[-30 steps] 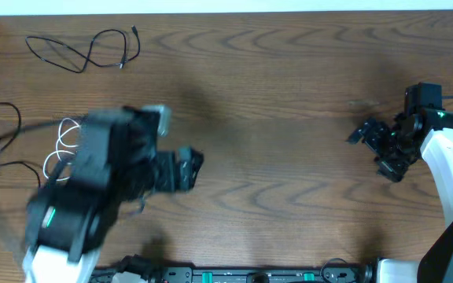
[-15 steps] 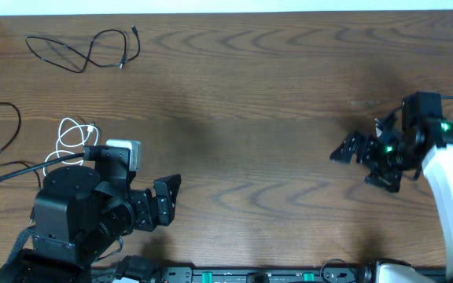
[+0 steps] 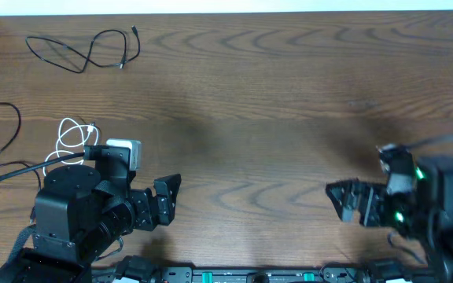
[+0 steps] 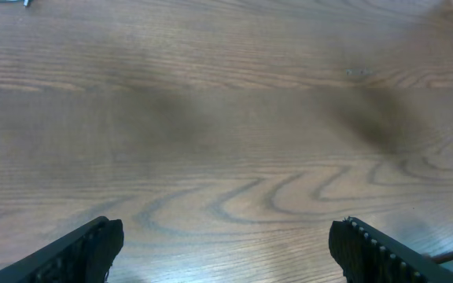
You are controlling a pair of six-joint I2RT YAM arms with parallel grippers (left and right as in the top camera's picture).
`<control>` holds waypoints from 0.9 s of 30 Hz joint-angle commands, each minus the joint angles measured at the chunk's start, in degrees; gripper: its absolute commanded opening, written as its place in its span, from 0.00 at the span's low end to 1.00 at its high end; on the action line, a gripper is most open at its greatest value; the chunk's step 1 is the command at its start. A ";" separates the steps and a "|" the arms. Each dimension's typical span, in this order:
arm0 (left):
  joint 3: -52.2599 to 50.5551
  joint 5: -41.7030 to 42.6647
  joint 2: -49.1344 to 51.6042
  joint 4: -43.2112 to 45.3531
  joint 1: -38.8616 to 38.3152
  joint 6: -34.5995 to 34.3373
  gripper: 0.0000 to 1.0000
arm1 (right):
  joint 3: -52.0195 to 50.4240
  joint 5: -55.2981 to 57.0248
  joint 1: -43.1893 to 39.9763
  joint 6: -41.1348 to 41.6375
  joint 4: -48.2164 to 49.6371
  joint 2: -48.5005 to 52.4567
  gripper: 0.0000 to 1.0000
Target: Untangle cables
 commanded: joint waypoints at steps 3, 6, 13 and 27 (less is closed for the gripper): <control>-0.07 -0.76 0.07 0.02 -0.17 0.55 0.89 | -0.02 0.90 0.63 0.00 -0.22 -4.63 0.99; -0.07 -0.76 0.07 0.02 -0.17 0.55 0.89 | -0.02 0.90 0.63 -0.02 -0.26 -5.03 0.99; -0.07 -0.76 0.07 0.02 -0.17 0.55 0.89 | -0.02 0.94 0.63 -0.04 -0.24 -4.98 0.99; -0.07 -0.76 0.07 0.02 -0.17 0.55 0.89 | -0.02 0.94 0.63 -0.04 -0.24 -4.98 0.99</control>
